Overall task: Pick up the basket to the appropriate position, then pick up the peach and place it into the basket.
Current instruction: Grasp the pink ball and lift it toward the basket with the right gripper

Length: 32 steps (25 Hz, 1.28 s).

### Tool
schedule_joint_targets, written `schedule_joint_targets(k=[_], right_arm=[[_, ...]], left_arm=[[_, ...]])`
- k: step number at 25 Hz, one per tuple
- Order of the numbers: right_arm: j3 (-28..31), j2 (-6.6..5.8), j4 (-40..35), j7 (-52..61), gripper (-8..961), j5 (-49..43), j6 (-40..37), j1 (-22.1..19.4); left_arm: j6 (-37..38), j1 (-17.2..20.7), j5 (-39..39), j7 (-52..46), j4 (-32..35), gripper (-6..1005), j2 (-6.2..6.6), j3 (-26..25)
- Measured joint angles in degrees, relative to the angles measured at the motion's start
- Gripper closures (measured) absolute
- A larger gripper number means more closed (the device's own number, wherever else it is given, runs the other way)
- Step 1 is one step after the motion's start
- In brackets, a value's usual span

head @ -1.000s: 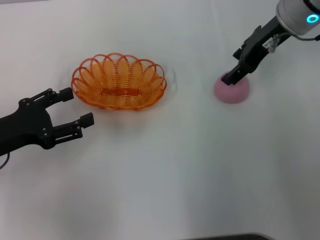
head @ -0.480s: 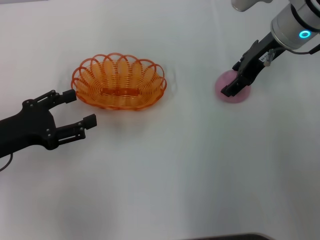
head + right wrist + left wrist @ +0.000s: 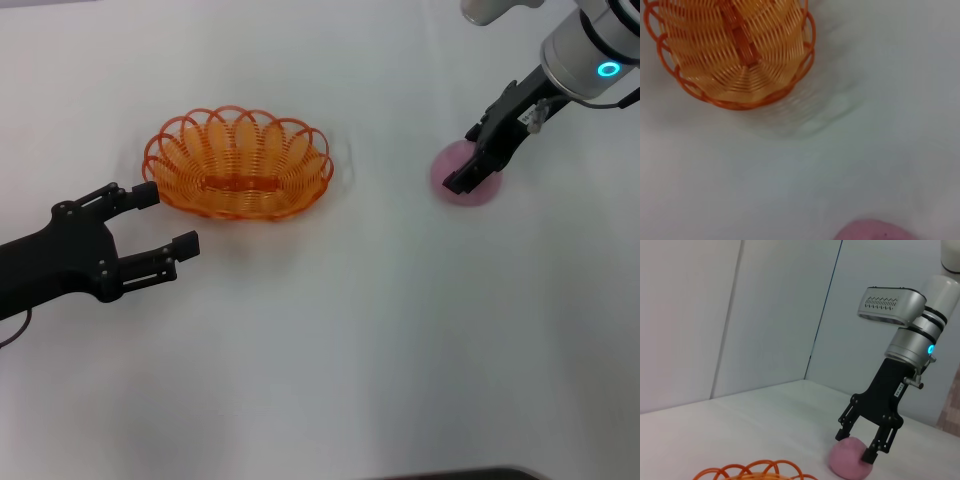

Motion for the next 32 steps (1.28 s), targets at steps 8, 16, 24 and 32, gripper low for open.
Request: schedule_joint_targets(k=[8,16,24,32], right_arm=[[0.0,-0.14,0.0,-0.2,242,-0.1,0.5,0.0],[-0.7,-0.13,0.0,-0.2,536,-0.1,0.6,-0.1],[-0.8,-0.13,0.0,-0.2,806,-0.3,0.6,-0.2],[-0.8,0.03,-0.3,0.0,841,-0.9,0.1,-0.1]], left_arm=[[0.2,0.0,0.0,-0.1,-0.4,122,0.05,0.0],[0.6,0.0,0.0,-0.2,-0.4,122,0.06,0.1],[0.6,0.0,0.0,-0.2,-0.4,122,0.06,0.1],[0.5,-0.2,0.0,-1.1,-0.4,122,0.21,0.2]])
